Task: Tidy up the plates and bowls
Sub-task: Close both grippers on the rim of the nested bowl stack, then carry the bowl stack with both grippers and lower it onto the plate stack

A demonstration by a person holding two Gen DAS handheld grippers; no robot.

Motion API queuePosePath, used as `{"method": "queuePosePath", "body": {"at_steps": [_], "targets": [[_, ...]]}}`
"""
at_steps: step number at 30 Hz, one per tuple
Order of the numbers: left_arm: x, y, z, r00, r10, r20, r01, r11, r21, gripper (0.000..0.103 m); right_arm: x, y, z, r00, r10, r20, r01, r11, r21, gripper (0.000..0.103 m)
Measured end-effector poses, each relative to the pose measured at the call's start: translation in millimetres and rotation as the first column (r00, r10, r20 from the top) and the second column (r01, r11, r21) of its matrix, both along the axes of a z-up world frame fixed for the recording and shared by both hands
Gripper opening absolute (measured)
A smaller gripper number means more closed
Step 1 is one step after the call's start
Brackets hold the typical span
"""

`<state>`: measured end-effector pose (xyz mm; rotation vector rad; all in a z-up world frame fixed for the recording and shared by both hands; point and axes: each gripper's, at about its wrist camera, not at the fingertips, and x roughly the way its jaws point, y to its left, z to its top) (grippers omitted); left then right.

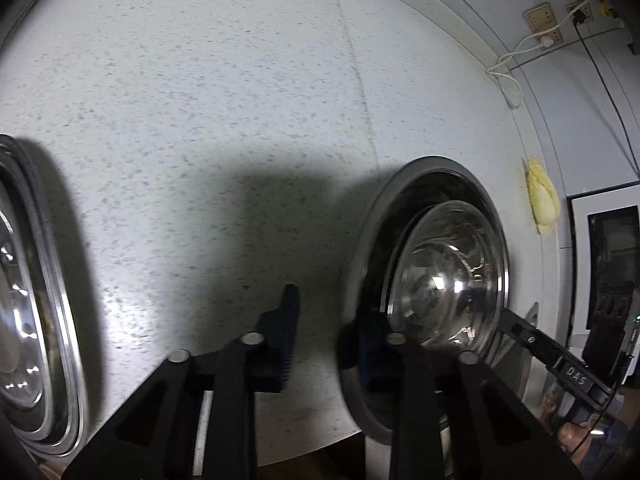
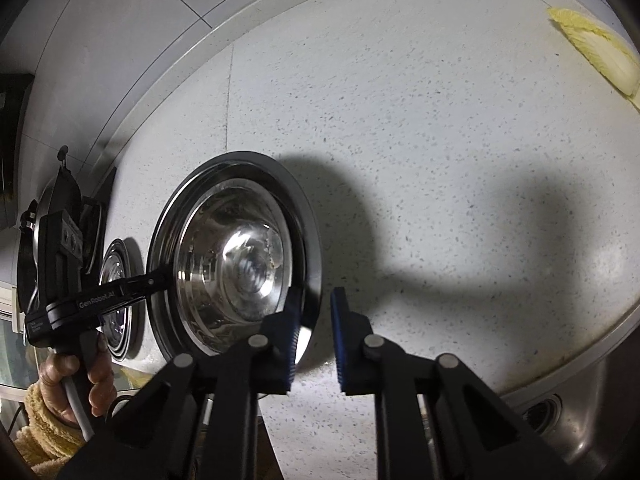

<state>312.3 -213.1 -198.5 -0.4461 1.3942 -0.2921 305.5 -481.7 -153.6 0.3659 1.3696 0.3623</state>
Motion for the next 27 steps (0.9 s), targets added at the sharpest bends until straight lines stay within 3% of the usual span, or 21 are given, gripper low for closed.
{"method": "queuePosePath", "body": {"at_steps": [3,12,17,22,27], "targets": [[2,-6,1,1.0,-0.016,0.007,0.016,1.0,-0.025,0.006,0,1,-2,1.0,0.008,-0.007,-0.008,1.0,0.008,0.011],[0,-6,3,1.0,-0.021,0.02,0.022,1.0,-0.021,0.006,-2,9,3,0.999,0.026,0.023,-0.026,0.999,-0.035,0.01],[-7,8,21,0.997,-0.02,0.072,0.022,0.999,-0.023,0.006,-3,9,19,0.998,0.024,0.055,-0.022,0.999,-0.036,0.01],[-15,36,50,0.991,0.016,0.133,-0.01,0.999,-0.045,0.006,0,28,53,0.992,0.051,0.113,-0.048,0.998,-0.028,0.01],[-32,98,85,0.978,0.095,0.187,-0.087,0.995,-0.051,0.006,1,77,85,0.979,0.119,0.166,-0.121,0.993,0.0,0.01]]}}
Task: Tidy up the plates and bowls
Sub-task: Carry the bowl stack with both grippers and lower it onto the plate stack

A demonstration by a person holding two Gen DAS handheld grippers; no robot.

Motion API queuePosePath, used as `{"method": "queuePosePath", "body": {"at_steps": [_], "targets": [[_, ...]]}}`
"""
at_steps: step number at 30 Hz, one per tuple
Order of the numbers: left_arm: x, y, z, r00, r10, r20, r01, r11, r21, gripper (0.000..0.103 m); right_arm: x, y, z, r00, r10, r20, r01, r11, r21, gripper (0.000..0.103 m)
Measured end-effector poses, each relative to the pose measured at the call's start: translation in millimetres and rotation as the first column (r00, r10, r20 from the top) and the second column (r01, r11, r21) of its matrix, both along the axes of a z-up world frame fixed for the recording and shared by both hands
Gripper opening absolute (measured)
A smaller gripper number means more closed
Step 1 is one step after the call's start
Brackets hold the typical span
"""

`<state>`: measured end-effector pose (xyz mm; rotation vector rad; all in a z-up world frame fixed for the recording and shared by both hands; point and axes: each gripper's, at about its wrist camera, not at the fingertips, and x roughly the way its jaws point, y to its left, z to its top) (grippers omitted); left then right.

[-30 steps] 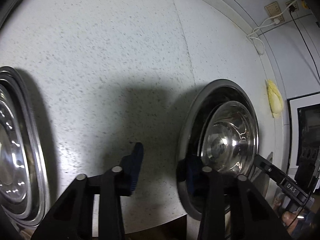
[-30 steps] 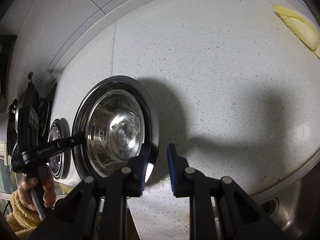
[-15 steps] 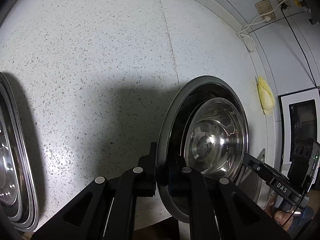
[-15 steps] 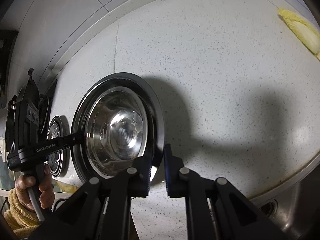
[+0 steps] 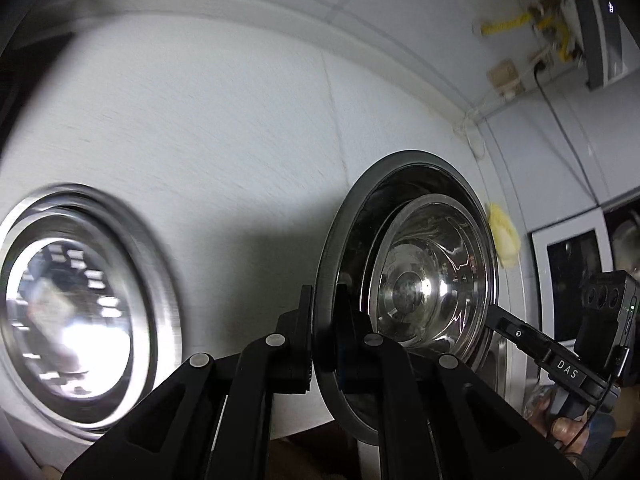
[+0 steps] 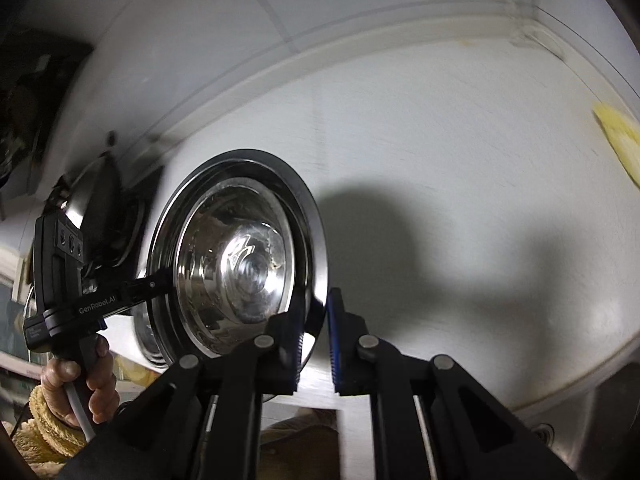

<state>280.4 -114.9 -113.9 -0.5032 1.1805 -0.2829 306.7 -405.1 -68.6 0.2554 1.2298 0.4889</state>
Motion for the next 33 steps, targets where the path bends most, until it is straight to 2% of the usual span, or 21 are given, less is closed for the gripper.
{"method": "queuePosePath", "body": {"at_steps": [7,11,17,24,33], "targets": [[-35,106,17,0.991,0.136,0.007,-0.137,0.99,0.037,0.006,-3,100,8,0.986,0.166,-0.001,-0.165,0.984,0.059,0.01],[-60,168,5,0.976,0.215,-0.025,-0.213,0.975,0.064,0.006,-12,160,-7,0.967,0.252,-0.034,-0.249,0.966,0.074,0.01],[-81,226,-28,0.957,0.277,-0.082,-0.271,0.959,0.08,0.006,-26,217,-43,0.942,0.314,-0.119,-0.306,0.949,0.074,0.01],[-83,240,-61,0.951,0.275,-0.138,-0.268,0.961,0.069,0.006,-29,234,-71,0.938,0.294,-0.181,-0.29,0.956,0.05,0.01],[-68,221,-63,0.952,0.264,-0.153,-0.254,0.964,0.084,0.006,-29,245,-84,0.942,0.269,-0.201,-0.265,0.963,0.045,0.01]]}}
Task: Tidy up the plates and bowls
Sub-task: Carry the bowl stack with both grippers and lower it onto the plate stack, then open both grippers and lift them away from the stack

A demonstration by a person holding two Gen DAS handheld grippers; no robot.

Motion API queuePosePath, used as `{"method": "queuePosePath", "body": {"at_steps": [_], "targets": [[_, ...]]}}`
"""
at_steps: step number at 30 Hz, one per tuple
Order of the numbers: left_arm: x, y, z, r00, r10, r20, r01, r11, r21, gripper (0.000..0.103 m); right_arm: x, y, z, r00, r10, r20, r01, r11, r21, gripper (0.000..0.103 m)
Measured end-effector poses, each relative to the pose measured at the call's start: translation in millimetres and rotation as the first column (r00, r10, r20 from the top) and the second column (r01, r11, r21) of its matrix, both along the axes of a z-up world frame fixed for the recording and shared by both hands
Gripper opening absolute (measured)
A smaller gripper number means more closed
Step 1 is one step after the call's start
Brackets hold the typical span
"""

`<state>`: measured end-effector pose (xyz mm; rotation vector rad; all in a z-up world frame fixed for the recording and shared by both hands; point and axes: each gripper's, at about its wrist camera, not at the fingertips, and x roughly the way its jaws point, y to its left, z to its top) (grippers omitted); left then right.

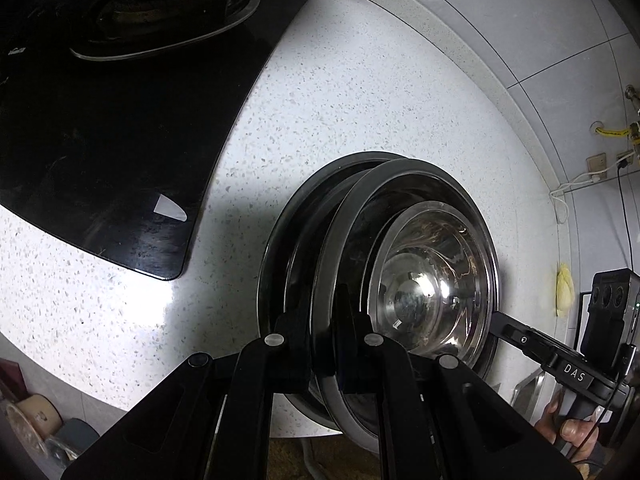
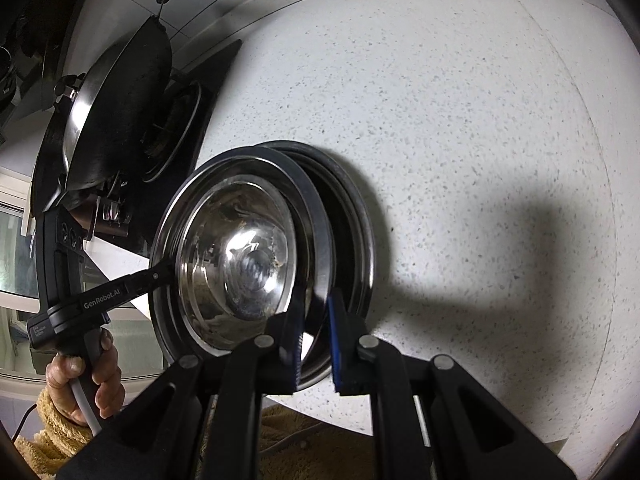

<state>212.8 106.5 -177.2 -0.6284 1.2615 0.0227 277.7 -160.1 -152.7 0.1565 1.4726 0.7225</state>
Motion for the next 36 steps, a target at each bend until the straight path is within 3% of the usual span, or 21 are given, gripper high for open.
{"method": "queuePosePath", "body": {"at_steps": [8,15,17,19,22,30,36], "targets": [[-2,-9,1,1.0,-0.015,0.018,0.014,0.999,0.05,0.007,-2,3,1,1.0,0.006,0.024,-0.006,1.0,-0.01,0.012],[-8,-15,10,0.997,-0.052,0.061,0.046,0.995,0.086,0.019,-11,4,18,0.992,-0.012,0.125,0.018,0.999,-0.046,0.013],[-9,-17,16,0.995,-0.062,0.076,0.05,0.988,0.147,0.029,-14,3,23,0.988,-0.027,0.152,0.036,0.998,-0.054,0.013],[-11,-17,23,0.992,-0.07,0.109,0.046,0.978,0.202,0.05,-16,-1,28,0.984,-0.047,0.172,0.058,0.997,-0.057,0.013],[-12,-14,32,0.986,-0.092,0.142,0.062,0.978,0.198,0.05,-23,-4,37,0.973,-0.087,0.212,0.104,0.992,-0.071,0.013],[-18,-14,70,0.956,-0.156,0.25,0.084,0.957,0.276,0.052,-36,-9,73,0.921,-0.19,0.341,0.239,0.965,-0.107,0.013],[-29,-10,107,0.93,-0.186,0.317,0.079,0.944,0.321,0.064,-50,-14,103,0.889,-0.241,0.39,0.303,0.947,-0.103,0.013]]}}
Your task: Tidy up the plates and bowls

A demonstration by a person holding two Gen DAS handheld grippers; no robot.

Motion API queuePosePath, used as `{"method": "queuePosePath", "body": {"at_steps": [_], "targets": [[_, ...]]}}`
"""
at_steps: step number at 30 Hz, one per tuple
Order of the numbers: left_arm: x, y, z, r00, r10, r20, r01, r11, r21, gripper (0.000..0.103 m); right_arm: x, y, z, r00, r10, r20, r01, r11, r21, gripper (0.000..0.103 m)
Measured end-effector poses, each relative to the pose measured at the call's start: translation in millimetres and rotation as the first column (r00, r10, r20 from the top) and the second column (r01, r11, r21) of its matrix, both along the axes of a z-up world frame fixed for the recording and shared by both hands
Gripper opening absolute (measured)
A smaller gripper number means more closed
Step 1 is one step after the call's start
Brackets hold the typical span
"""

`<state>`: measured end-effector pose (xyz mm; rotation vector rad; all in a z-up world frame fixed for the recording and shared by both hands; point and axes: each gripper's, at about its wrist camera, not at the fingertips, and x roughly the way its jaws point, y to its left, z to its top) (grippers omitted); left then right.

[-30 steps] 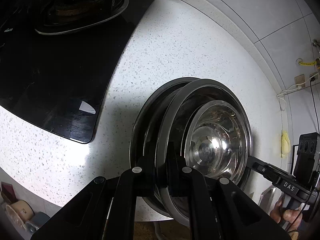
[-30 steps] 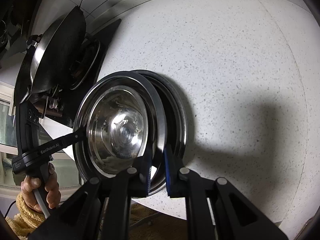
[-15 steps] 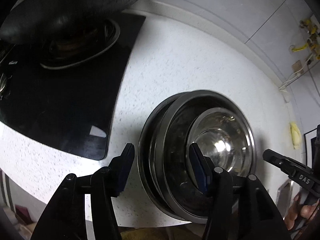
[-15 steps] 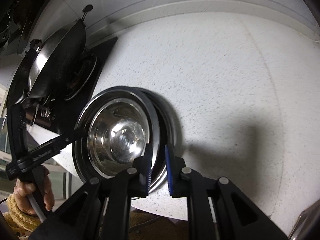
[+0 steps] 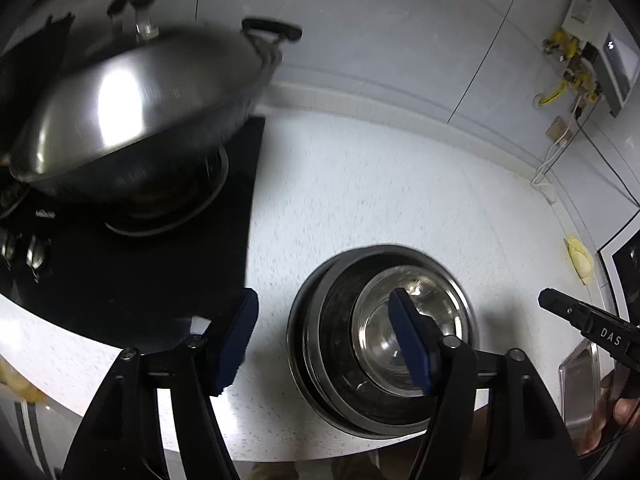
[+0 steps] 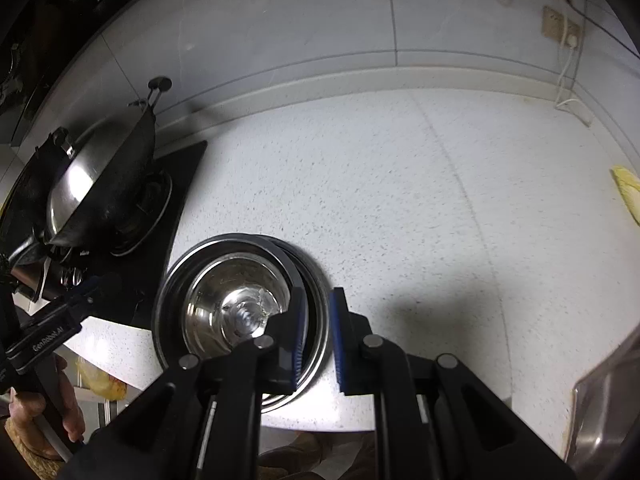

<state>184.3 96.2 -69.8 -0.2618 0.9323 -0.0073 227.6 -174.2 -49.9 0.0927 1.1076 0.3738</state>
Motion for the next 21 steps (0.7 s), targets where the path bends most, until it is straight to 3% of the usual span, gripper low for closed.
{"method": "queuePosePath", "body": {"at_steps": [4,7,11,17,21], "targets": [[-8,3,18,1.0,0.001,0.029,-0.001,1.0,0.018,0.065,-13,-6,17,0.999,-0.008,0.032,0.007,1.0,0.019,0.015],[-21,1,29,0.998,0.015,0.066,-0.02,0.998,0.067,0.069,-24,-14,32,0.995,-0.012,0.1,0.009,0.999,0.03,0.023],[-35,-4,40,0.995,0.036,0.092,-0.043,0.996,0.072,0.071,-34,-22,52,0.985,-0.007,0.172,0.002,1.0,0.031,0.026],[-68,-26,51,0.987,0.09,0.131,-0.1,0.992,0.075,0.072,-50,-51,62,0.978,0.047,0.205,-0.057,0.998,0.042,0.041],[-97,-48,58,0.982,0.127,0.143,-0.141,0.986,0.093,0.073,-63,-76,66,0.97,0.096,0.221,-0.112,0.992,0.064,0.042]]}}
